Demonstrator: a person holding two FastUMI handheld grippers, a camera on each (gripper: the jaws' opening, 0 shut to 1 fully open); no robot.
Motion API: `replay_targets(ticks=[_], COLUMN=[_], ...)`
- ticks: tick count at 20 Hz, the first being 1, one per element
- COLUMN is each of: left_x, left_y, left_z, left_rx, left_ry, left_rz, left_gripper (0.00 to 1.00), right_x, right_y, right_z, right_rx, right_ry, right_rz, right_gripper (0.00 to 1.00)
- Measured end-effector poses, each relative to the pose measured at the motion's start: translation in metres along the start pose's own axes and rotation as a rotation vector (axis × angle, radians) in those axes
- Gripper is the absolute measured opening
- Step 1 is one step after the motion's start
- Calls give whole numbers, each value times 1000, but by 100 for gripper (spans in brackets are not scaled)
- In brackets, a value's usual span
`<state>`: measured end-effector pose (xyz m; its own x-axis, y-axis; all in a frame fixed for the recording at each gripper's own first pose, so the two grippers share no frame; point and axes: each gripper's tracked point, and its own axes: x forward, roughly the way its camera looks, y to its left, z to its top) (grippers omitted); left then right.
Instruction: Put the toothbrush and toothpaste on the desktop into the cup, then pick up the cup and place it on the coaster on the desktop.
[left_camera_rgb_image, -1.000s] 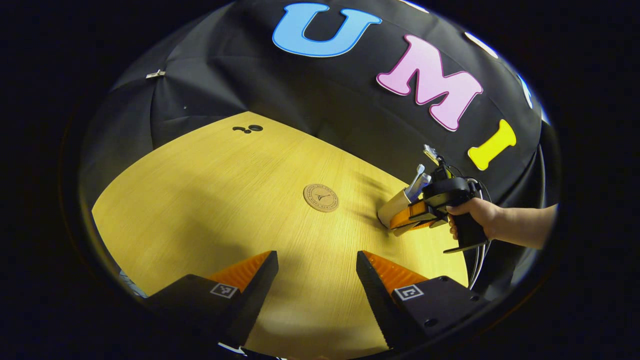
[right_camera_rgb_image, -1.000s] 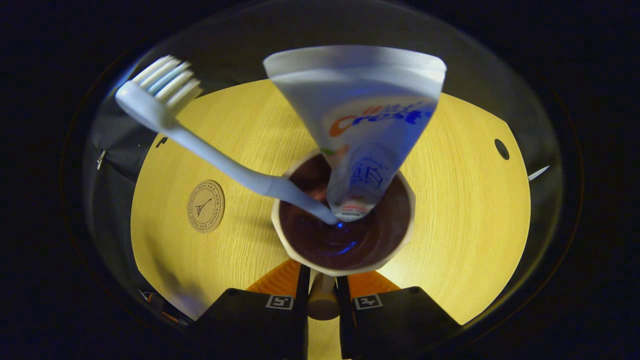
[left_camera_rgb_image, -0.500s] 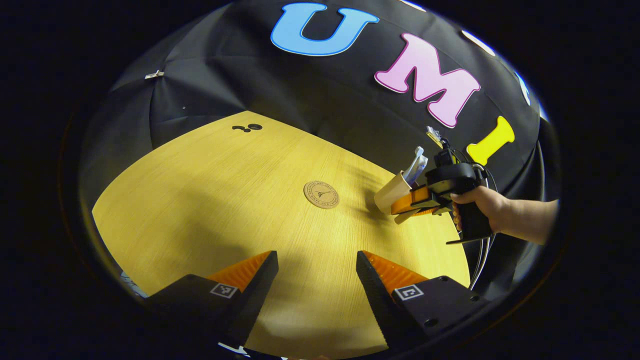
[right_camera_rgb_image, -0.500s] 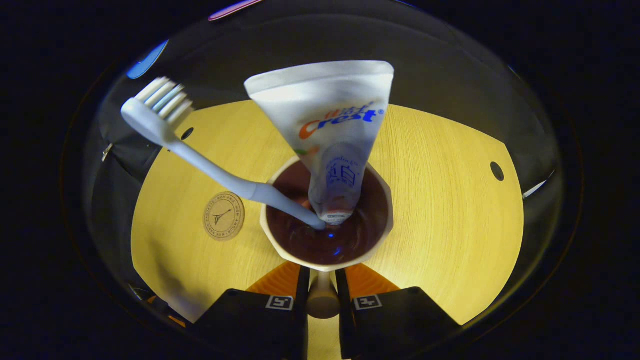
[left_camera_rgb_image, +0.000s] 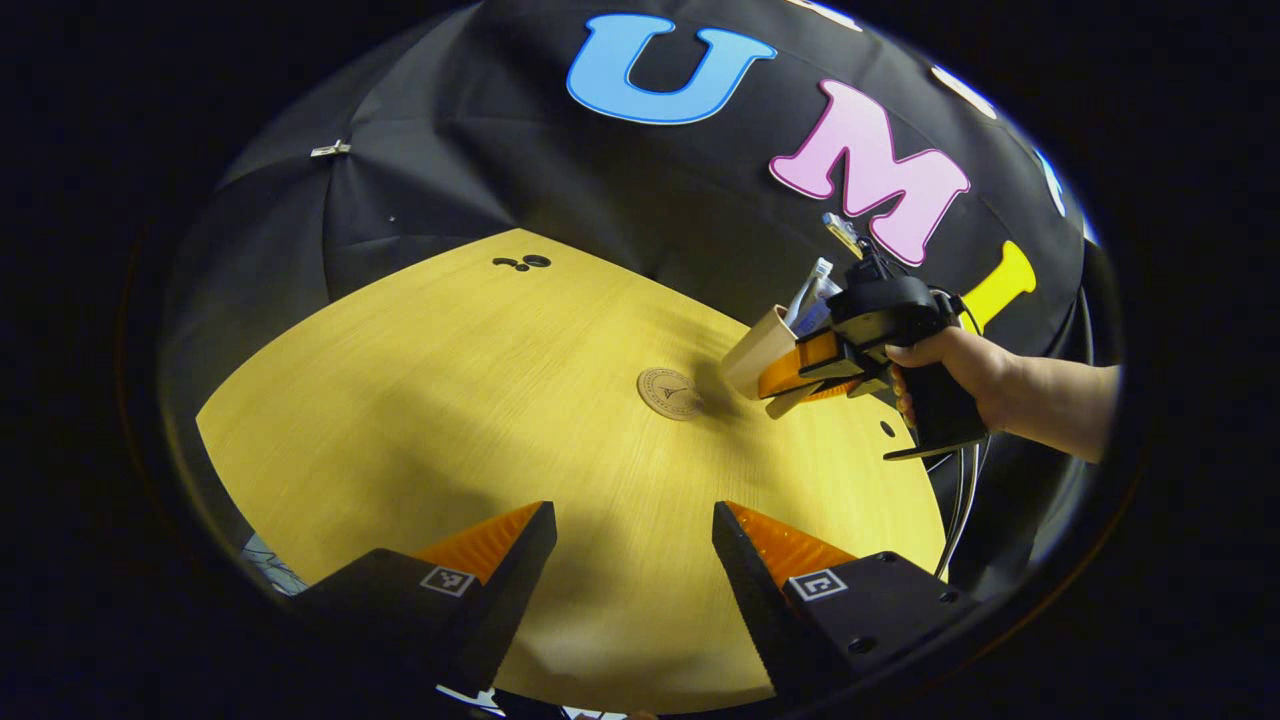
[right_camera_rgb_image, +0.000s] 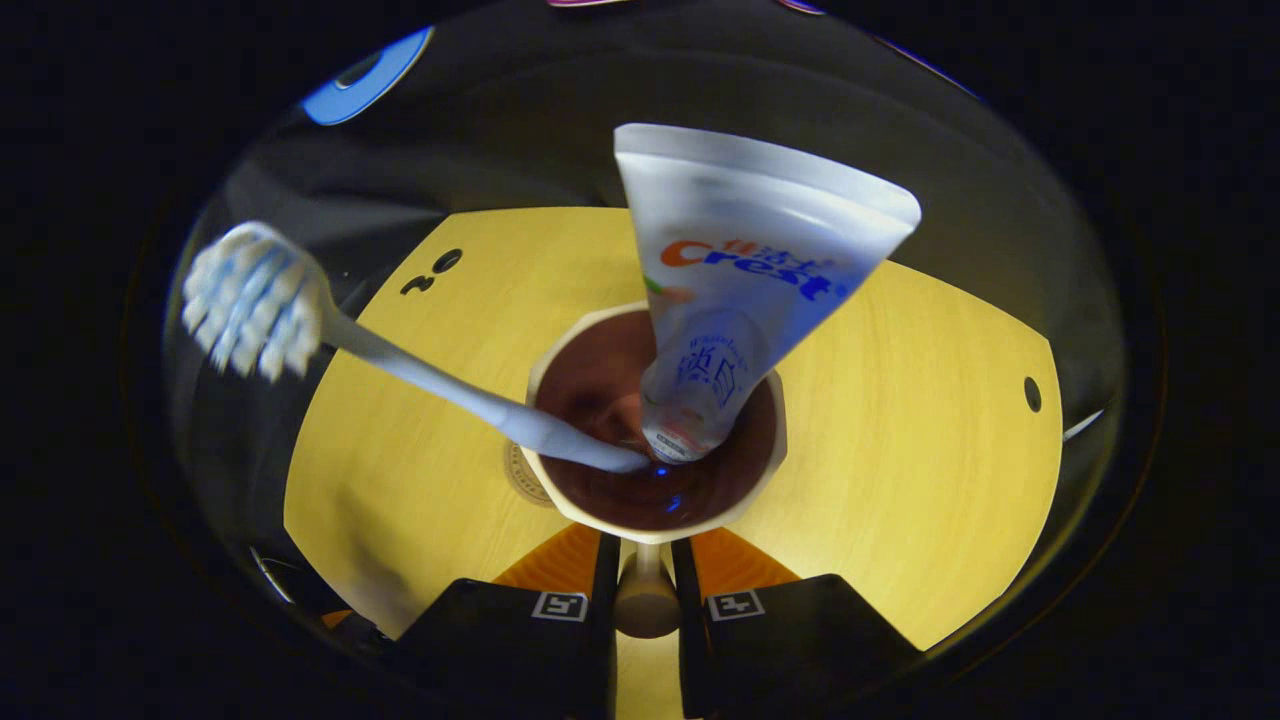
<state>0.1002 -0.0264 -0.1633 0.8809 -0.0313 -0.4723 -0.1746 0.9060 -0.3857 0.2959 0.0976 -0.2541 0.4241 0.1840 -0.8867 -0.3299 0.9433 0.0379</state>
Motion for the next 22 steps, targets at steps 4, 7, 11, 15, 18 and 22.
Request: replay_targets(ticks=[4, 7, 11, 15, 18, 22], left_x=[-10, -15, -21, -29, -32, -36], left_y=[18, 29, 41, 49, 52, 52], left_z=[-1, -5, -10, -14, -15, -17], left_rx=[-28, -51, -74, -80, -81, -73], left_ry=[-6, -9, -9, -7, -4, 2], left_rz=[31, 57, 82, 97, 103, 101], left_gripper=[98, 98, 98, 98, 98, 98], right_x=[13, 22, 36, 50, 50, 30], right_y=[32, 51, 58, 63, 64, 62], right_z=[-7, -9, -14, -21, -16, -8], right_rx=[-58, -82, -93, -128, -114, -107], right_ry=[30, 47, 81, 109, 101, 63], right_rz=[22, 31, 24, -4, -8, 7], right_gripper=[28, 29, 28, 23, 30, 40])
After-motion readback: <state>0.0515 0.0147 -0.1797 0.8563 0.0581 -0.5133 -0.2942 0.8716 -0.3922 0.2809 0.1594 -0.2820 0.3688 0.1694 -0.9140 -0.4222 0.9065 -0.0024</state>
